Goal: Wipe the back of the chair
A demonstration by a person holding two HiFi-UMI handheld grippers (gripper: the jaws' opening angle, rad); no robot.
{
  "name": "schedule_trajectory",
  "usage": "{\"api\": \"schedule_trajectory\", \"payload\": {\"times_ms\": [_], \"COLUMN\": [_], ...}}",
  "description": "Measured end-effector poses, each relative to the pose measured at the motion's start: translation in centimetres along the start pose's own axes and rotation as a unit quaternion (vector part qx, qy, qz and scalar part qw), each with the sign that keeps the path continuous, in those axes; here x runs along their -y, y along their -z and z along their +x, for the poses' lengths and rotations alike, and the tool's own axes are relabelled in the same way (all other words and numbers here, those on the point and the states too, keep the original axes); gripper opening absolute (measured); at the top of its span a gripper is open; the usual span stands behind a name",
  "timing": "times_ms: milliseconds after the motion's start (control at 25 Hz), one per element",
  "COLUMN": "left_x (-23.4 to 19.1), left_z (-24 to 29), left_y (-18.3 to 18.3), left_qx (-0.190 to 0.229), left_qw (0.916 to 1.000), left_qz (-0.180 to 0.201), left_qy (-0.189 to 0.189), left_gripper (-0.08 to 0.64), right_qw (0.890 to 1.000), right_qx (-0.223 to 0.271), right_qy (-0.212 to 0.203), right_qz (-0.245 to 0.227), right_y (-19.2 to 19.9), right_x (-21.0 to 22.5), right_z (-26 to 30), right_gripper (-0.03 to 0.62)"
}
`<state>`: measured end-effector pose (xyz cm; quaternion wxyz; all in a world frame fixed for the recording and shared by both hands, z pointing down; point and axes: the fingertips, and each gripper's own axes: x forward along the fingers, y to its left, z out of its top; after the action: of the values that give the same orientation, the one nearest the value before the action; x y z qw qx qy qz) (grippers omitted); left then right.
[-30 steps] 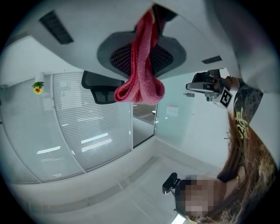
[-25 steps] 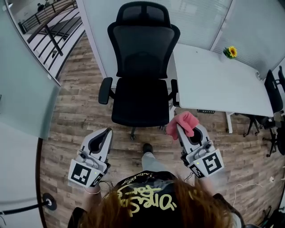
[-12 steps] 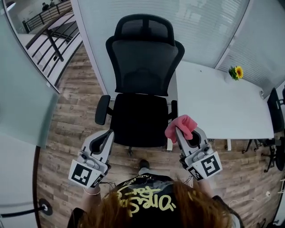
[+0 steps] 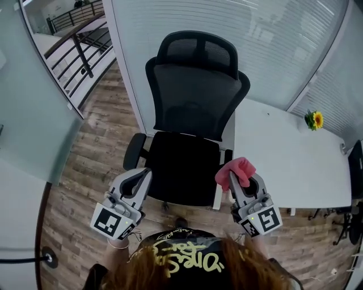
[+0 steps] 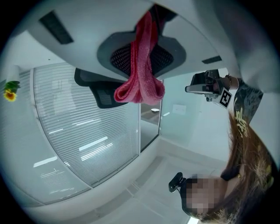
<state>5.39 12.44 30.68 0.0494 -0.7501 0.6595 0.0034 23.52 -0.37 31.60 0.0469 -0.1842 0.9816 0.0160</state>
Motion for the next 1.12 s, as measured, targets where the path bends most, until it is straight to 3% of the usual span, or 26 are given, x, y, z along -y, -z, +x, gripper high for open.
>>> {"api": "schedule_trajectory", "payload": {"times_ms": [320,760,960,1120], "left_x": [-2.4,-3.3,-3.5,-5.6], "left_z": [0.2,1.3,1.5,2.8], "left_y": [1.4,1.4,3.5,3.3], "left_qx": [-0.02,-0.023,-0.052,-0.036], "left_qw": [0.9995,0.9992,0.9982,0.999], "left_qz": [-0.008,-0.006,-0.022,-0.022], "left_qy": [-0.025,-0.03,-0.02,-0.013], "left_gripper": [-0.006,-0.006,-0.006,-0.006], "right_qw": [1.0,1.0,1.0,1.0], "right_qx": [-0.002,0.001,-0.006,-0.01], "right_qy": [-0.023,-0.02,-0.009,0.018], "right_qz": [0.009,0.021,0.026,0.011], "right_y": [0.8,1.0,1.8,2.4], "right_x": [0.3,1.8,2.6,3.9], "right_z": [3.5,5.0,5.0,6.2], "right_gripper": [0.066,0.066,0.066,0.066]}}
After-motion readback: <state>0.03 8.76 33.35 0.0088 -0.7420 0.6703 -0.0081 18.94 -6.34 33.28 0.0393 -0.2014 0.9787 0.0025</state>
